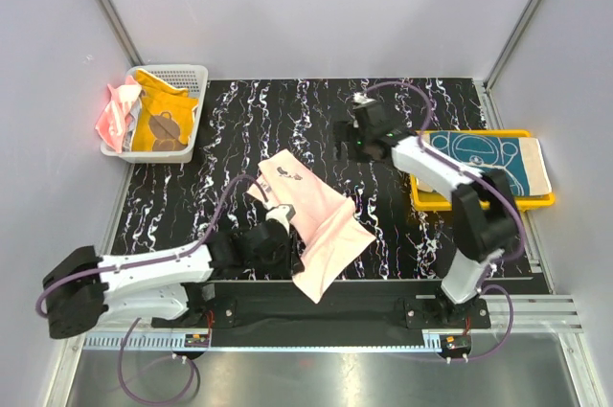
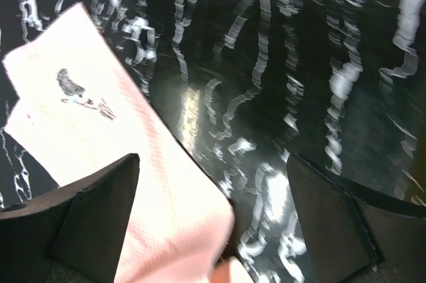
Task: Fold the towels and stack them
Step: Move the towel to the center of the board, then flatten out the crumpled towel
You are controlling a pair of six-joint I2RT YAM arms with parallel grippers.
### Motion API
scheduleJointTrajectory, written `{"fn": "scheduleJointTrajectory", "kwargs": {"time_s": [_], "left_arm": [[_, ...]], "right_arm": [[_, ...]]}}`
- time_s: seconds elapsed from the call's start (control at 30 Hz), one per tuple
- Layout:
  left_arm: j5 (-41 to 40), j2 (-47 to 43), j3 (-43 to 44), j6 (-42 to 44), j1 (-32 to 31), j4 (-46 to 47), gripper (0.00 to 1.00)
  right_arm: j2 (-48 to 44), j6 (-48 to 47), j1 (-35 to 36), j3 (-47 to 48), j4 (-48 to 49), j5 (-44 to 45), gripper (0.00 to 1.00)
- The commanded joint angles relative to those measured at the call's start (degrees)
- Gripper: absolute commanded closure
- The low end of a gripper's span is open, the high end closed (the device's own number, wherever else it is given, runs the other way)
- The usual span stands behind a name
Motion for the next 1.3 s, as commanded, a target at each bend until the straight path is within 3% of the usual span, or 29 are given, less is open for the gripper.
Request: {"fn": "scheduleJointTrajectory", "kwargs": {"time_s": [0.0,0.07,0.13,0.2,0.3,0.4,0.47,0.57,0.8,1.0,1.27], "left_arm": [[-5.2,-4.4,4.6,-2.9,0.4,-5.2,0.63],[-12.9,-5.1,7.4,-4.5,1.1,-10.8,0.53],[-16.7,-6.4,9.8,-4.9,3.2,-12.8,0.51],[-17.7,-7.4,10.3,-4.3,10.9,-12.3,0.51],[-9.6,-7.8,7.3,-3.6,26.4,-6.4,0.51],[-6.0,-3.7,6.1,-4.8,36.2,-0.6,0.52],[-5.5,2.2,6.9,-5.2,39.1,2.5,0.54],[-3.4,10.1,8.9,-5.4,41.3,5.8,0.57],[-2.2,20.8,11.6,-6.1,44.2,9.0,0.59],[-5.5,23.1,14.2,-5.3,44.2,7.7,0.6],[-10.6,27.1,16.7,-4.9,44.2,4.4,0.6]], "right_arm": [[7.0,-2.9,0.9,10.2,5.1,-6.0,0.03],[13.0,-3.9,1.3,14.1,5.9,-9.7,0.08],[18.1,-4.7,1.7,20.1,5.5,-12.3,0.13],[21.0,-5.9,2.4,25.5,4.7,-12.6,0.18],[26.4,-7.3,3.1,31.7,2.8,-13.8,0.2],[31.1,-8.5,3.8,37.6,0.5,-14.6,0.25],[33.8,-9.5,4.7,39.6,0.1,-15.0,0.29],[37.7,-10.9,6.2,44.9,-3.5,-14.0,0.35],[42.9,-13.1,9.0,50.2,-5.8,-10.8,0.39],[46.3,-15.4,11.5,53.9,-9.2,-1.1,0.39],[48.6,-15.6,11.7,56.6,-10.4,1.6,0.39]]}}
